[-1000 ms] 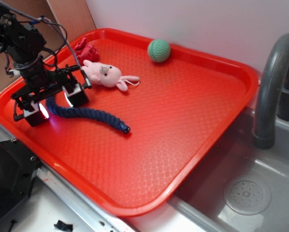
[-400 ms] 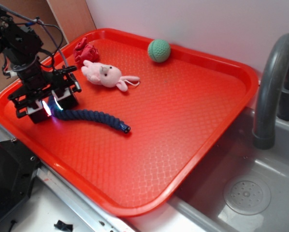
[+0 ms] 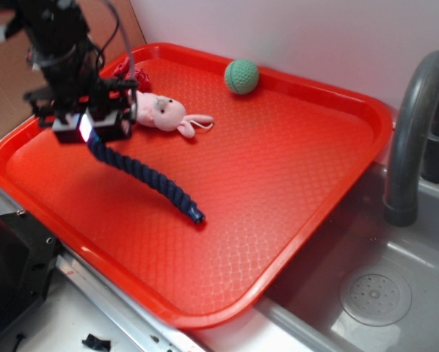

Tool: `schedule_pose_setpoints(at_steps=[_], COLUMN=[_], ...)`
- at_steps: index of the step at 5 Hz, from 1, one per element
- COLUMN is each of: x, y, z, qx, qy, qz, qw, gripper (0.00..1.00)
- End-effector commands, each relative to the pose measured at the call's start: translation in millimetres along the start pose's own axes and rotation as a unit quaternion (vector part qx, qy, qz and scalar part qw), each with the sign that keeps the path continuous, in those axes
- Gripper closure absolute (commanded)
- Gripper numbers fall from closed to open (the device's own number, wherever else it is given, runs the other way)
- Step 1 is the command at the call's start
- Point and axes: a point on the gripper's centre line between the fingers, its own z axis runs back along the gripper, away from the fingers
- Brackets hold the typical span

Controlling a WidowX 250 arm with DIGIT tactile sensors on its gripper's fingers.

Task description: Grab the blue rope.

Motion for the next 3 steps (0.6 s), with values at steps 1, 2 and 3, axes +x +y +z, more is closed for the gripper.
schedule_pose_setpoints(at_steps=[1,2,3], x=[-36.4,-46.2,-48.5], y=[-44.2,-47.4,-47.6], z=[95.3,130.7,129.9], qx=[-0.065,-0.081,-0.062], qy=[-0.015,-0.040,-0.065], qz=[-0.224,-0.227,-0.222], qw=[0.972,0.970,0.971], gripper=[1.00,1.00,1.00])
